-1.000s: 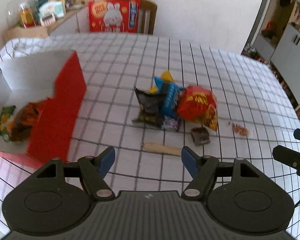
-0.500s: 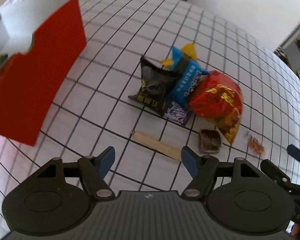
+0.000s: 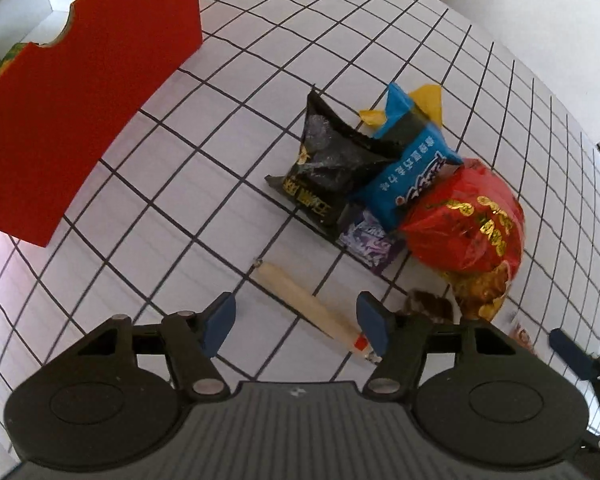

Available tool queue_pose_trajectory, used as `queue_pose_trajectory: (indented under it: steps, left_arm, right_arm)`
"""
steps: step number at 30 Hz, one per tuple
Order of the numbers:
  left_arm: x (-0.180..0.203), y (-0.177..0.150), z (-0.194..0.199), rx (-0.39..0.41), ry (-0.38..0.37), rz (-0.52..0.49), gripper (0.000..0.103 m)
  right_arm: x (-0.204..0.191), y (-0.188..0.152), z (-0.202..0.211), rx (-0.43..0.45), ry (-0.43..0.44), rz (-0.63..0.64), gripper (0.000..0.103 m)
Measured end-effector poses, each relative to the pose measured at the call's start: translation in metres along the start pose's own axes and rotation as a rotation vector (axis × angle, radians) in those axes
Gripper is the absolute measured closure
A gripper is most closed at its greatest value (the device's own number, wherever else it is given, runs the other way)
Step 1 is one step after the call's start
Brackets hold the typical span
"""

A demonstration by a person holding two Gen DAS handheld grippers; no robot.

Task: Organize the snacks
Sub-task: 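Grasp the wooden stick with the left tool while the right tool grasps the clear-wrapped candy, then carry the wooden stick and wrapped candy over the red box with both tools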

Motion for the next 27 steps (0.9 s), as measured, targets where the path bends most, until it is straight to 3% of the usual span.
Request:
queue_pose_trajectory:
  steps: [8, 10, 12, 16, 27]
  left_arm:
    - [0.007, -0.003, 0.003, 0.045, 0.056, -0.05, 0.058]
    - [0.01, -0.004, 0.003, 0.055, 0.076, -0.091, 0.071]
    - [0.009, -0.004, 0.003, 0.062, 0.086, -0.111, 0.076]
    - [0.006, -0.005, 0.005, 0.068, 0.085, -0.147, 0.091]
    - [-0.015, -0.016, 0.017, 0.055, 0.029, -0.222, 0.093]
  right_arm:
    - [0.001, -0.007, -0.009, -0.023, -0.018, 0.018, 0.071]
    - [-0.001, -0.009, -0.009, -0.025, -0.016, 0.014, 0.077]
    - [-0.003, -0.01, -0.007, -0.026, -0.012, 0.01, 0.087]
    - [-0.009, -0.014, -0.004, -0.028, -0.026, 0.009, 0.088]
    - [-0.014, -0.028, 0.016, -0.038, -0.008, -0.186, 0.089]
Point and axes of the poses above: each gripper's, at about its wrist camera, not at the fingertips, and z roughly against the way its jaws point, x to its right, y to its top, the point moved 7 cm from there along -z, roughly the way its jaws point, and after that the axes turned 4 degrees about -y, right-handed, at the moved point
